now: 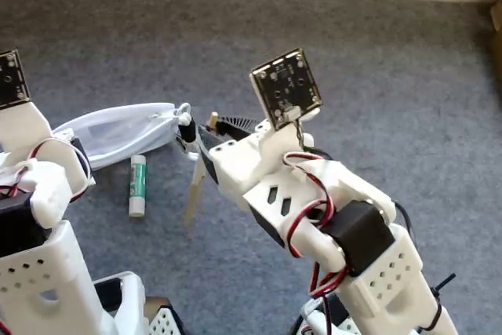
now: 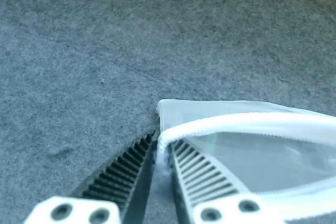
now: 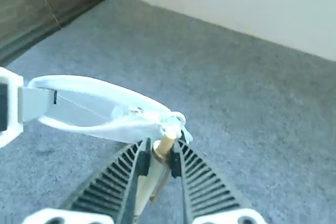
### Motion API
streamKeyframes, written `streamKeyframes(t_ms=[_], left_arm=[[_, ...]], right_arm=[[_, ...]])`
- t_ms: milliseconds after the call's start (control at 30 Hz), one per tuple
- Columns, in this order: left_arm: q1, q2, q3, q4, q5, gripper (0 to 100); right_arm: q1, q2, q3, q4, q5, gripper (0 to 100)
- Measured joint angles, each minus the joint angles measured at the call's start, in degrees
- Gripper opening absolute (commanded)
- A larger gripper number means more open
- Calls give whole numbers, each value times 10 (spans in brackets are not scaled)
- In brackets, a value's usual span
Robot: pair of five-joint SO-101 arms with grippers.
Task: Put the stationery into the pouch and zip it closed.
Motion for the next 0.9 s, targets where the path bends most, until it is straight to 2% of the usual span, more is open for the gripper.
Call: streamKeyframes(t_ms=[900], left_arm=[[0, 0, 0, 0, 0, 7]], right_arm=[[-3, -20, 0, -336, 4, 4]])
